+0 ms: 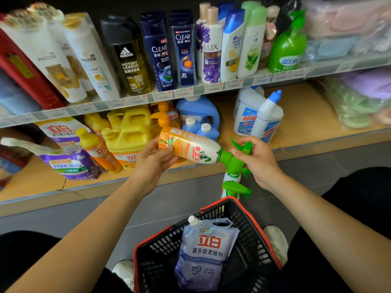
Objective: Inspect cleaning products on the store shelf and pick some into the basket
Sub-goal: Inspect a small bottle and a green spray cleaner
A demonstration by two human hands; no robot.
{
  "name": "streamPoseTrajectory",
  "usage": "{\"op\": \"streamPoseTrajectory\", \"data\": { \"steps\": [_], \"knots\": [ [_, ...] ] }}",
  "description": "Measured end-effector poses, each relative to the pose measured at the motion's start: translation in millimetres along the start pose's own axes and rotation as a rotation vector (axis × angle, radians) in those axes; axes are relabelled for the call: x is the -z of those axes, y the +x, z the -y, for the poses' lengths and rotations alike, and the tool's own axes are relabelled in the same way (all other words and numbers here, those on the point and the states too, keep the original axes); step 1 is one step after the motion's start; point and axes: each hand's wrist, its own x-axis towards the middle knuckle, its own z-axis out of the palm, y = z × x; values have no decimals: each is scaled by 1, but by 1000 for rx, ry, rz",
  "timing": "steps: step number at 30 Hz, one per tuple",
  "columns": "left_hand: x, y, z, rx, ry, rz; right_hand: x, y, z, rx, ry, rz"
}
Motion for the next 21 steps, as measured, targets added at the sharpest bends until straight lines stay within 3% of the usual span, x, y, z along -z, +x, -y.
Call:
{"op": "streamPoseTrajectory", "data": {
  "steps": [4, 11, 15, 21],
  "knots": [
    [-2, 6, 19, 88, 72, -104, 11, 3, 17, -95, 237, 29],
    [-8, 15, 45, 204, 207, -128, 24, 4, 38, -96, 233, 304],
    [-21, 20, 56, 217, 310, -30, 29, 15, 61, -37, 141, 272],
    [-48, 25, 87, 55, 645, 193, 32, 52, 82, -44, -60, 133]
  ]
}}
